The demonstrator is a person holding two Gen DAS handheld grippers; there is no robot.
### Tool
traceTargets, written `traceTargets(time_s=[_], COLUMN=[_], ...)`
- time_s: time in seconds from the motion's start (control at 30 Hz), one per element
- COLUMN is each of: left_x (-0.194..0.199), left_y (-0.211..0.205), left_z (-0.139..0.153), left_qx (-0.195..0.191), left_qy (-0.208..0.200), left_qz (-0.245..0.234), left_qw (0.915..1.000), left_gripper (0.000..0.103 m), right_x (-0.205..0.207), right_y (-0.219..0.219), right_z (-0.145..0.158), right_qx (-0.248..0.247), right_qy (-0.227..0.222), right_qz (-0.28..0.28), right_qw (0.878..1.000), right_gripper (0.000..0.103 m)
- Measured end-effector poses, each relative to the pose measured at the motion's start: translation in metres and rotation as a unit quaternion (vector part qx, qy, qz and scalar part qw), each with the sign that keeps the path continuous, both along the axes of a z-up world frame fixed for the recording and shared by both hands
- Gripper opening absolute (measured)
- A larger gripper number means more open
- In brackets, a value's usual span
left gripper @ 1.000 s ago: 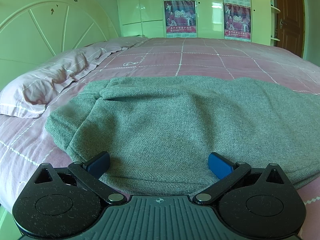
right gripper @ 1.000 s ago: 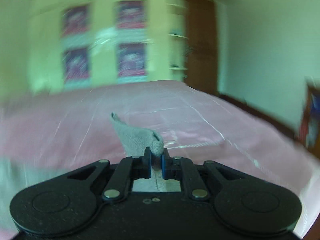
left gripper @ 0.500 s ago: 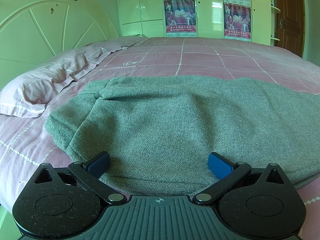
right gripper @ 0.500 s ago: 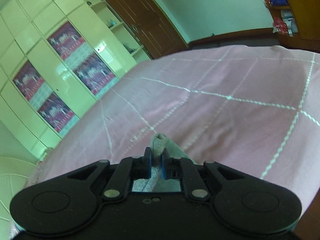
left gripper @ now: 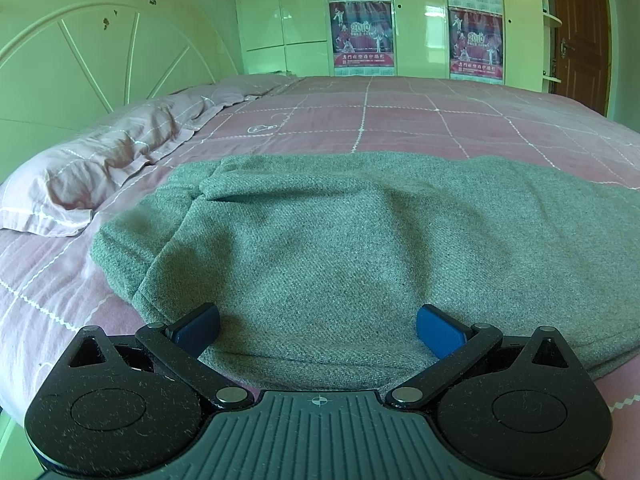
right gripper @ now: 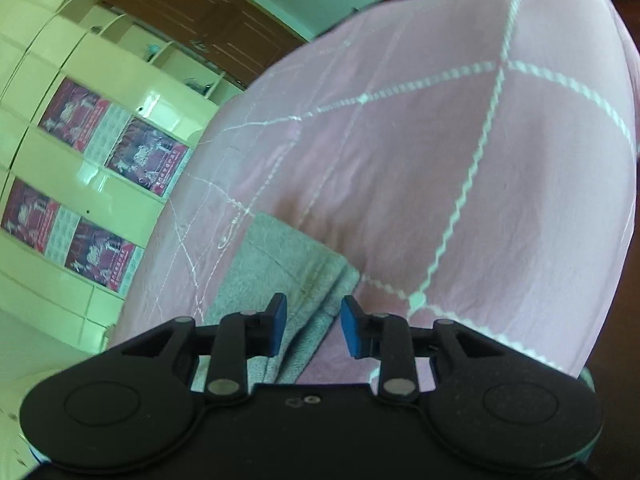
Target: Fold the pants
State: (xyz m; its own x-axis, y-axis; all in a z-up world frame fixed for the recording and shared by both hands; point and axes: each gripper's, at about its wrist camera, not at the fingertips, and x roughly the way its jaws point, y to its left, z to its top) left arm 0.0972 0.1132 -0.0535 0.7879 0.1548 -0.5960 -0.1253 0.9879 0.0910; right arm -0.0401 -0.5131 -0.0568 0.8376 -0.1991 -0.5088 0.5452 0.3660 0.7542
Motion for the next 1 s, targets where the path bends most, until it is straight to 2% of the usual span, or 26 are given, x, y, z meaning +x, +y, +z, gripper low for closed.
traceTargets(time_s=[0.07, 0.13, 0.17, 0.2, 0.23, 0.27, 0.3, 0.33, 0.4, 0.43, 0.47, 0.53, 0.57, 0.6, 0.67, 0.7, 0.77, 0.83, 0.87, 0.93, 1.0], left_x=[0.0, 0.0, 0.0, 0.0, 0.001, 0.002, 0.002, 0.003, 0.003, 0.004, 0.004, 0.005, 0.005, 0.005, 0.005, 0.005, 0.005, 0.003, 0.0, -0.011, -0.019], left_y=[0.0, 0.0, 0.001, 0.001, 0.002, 0.003, 0.005, 0.006, 0.006, 0.006, 0.006, 0.006, 0.007, 0.008, 0.008, 0.008, 0.009, 0.01, 0.011, 0.017, 0.032], left_z=[0.0, 0.0, 0.0, 0.001, 0.001, 0.001, 0.001, 0.001, 0.0, 0.0, 0.0, -0.001, -0.001, -0.001, -0.001, -0.002, -0.001, 0.002, 0.006, 0.018, 0.027], left_qx=[-0.001, -0.001, -0.002, -0.003, -0.004, -0.007, -0.01, -0.013, -0.014, -0.014, -0.015, -0.013, -0.014, -0.015, -0.014, -0.013, -0.015, -0.019, -0.019, -0.022, -0.037], left_qy=[0.0, 0.001, 0.001, 0.003, 0.005, 0.007, 0.009, 0.01, 0.011, 0.011, 0.011, 0.012, 0.014, 0.014, 0.014, 0.013, 0.01, 0.002, -0.005, -0.041, -0.056], left_qz=[-0.001, 0.0, 0.0, -0.001, -0.003, -0.005, -0.006, -0.007, -0.008, -0.009, -0.011, -0.014, -0.014, -0.013, -0.013, -0.012, -0.01, -0.008, -0.005, 0.02, 0.055], left_qw=[1.0, 1.0, 1.0, 1.0, 1.0, 0.9999, 0.9999, 0.9998, 0.9998, 0.9998, 0.9998, 0.9997, 0.9997, 0.9997, 0.9997, 0.9998, 0.9998, 0.9998, 0.9998, 0.9987, 0.9962], left_gripper=[0.103, 0.103, 0.103, 0.103, 0.103, 0.103, 0.103, 0.103, 0.103, 0.103, 0.103, 0.103, 0.103, 0.103, 0.103, 0.103, 0.103, 0.103, 0.103, 0.103, 0.103], right_x=[0.01, 0.025, 0.031, 0.035, 0.037, 0.036, 0.033, 0.029, 0.026, 0.028, 0.032, 0.041, 0.035, 0.026, 0.017, 0.011, -0.003, -0.008, -0.003, 0.026, 0.067], right_y=[-0.007, -0.009, -0.005, 0.004, 0.017, 0.033, 0.04, 0.04, 0.027, 0.018, 0.005, -0.018, -0.021, -0.017, -0.011, -0.008, 0.005, 0.015, 0.021, 0.04, 0.076], right_z=[-0.011, -0.006, 0.01, 0.033, 0.059, 0.088, 0.105, 0.114, 0.109, 0.094, 0.07, 0.016, -0.003, -0.006, 0.0, 0.007, 0.026, 0.042, 0.047, 0.057, 0.068], right_qx=[0.029, 0.026, -0.015, -0.078, -0.157, -0.23, -0.266, -0.274, -0.261, -0.25, -0.224, -0.121, -0.088, -0.083, -0.088, -0.108, -0.166, -0.202, -0.206, -0.201, -0.209], right_qy=[-0.007, 0.003, 0.009, 0.002, -0.001, -0.008, -0.022, -0.036, -0.029, -0.012, 0.016, 0.078, 0.063, 0.041, 0.032, 0.037, 0.039, 0.018, -0.003, -0.035, -0.058], right_qz=[-0.009, 0.001, 0.016, 0.037, 0.062, 0.088, 0.1, 0.104, 0.102, 0.101, 0.1, 0.09, 0.082, 0.07, 0.06, 0.045, 0.002, -0.001, 0.023, 0.12, 0.232], right_qw=[1.0, 1.0, 1.0, 0.996, 0.986, 0.969, 0.959, 0.955, 0.959, 0.963, 0.969, 0.985, 0.991, 0.993, 0.994, 0.992, 0.985, 0.979, 0.978, 0.971, 0.948], right_gripper=[0.035, 0.006, 0.007, 0.006, 0.006, 0.006, 0.006, 0.006, 0.006, 0.006, 0.005, 0.006, 0.005, 0.008, 0.016, 0.02, 0.022, 0.022, 0.022, 0.022, 0.022])
